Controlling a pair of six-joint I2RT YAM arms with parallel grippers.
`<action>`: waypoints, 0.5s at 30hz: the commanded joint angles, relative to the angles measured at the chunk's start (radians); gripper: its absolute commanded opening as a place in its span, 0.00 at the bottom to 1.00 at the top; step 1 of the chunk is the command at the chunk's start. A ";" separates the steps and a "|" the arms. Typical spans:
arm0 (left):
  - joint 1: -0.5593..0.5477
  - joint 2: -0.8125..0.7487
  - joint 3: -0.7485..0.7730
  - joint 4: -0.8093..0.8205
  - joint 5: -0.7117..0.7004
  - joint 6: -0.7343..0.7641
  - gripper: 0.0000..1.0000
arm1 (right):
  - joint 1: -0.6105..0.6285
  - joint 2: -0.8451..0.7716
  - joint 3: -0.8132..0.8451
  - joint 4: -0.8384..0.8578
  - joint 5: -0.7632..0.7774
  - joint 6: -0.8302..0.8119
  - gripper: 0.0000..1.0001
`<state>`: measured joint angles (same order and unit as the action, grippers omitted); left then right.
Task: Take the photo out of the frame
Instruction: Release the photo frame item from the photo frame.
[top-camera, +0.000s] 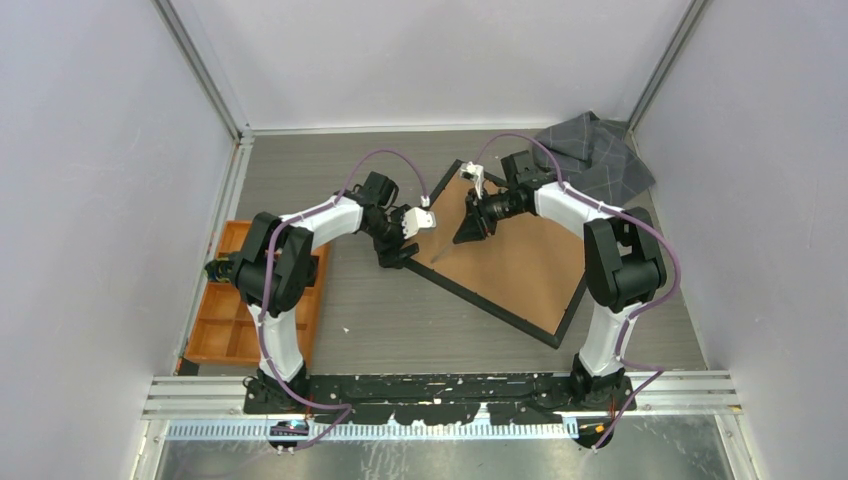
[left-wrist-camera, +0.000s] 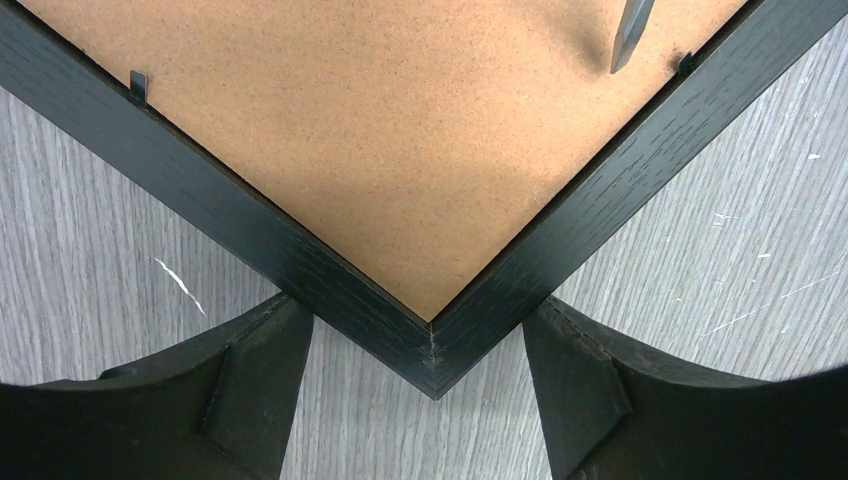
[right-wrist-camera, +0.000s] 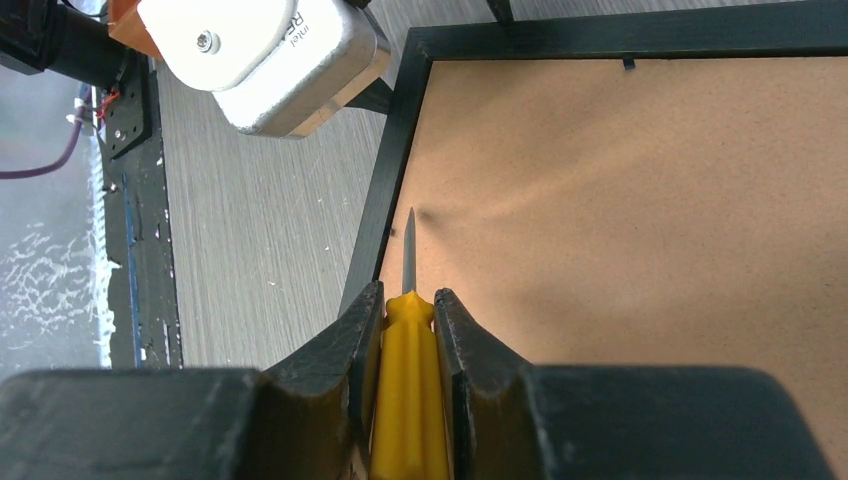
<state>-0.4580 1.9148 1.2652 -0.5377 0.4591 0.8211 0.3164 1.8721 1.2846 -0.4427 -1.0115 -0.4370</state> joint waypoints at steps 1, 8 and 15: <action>-0.007 -0.016 -0.014 -0.029 0.042 -0.020 0.76 | -0.001 -0.032 0.021 -0.003 -0.011 -0.001 0.01; -0.003 -0.019 -0.013 -0.028 0.047 -0.023 0.76 | 0.001 -0.035 0.030 -0.058 -0.016 -0.059 0.01; -0.001 -0.022 -0.017 -0.024 0.052 -0.024 0.76 | -0.010 -0.030 0.060 -0.159 -0.048 -0.139 0.01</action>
<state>-0.4561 1.9144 1.2648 -0.5377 0.4633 0.8188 0.3130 1.8721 1.2907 -0.5312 -1.0161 -0.5079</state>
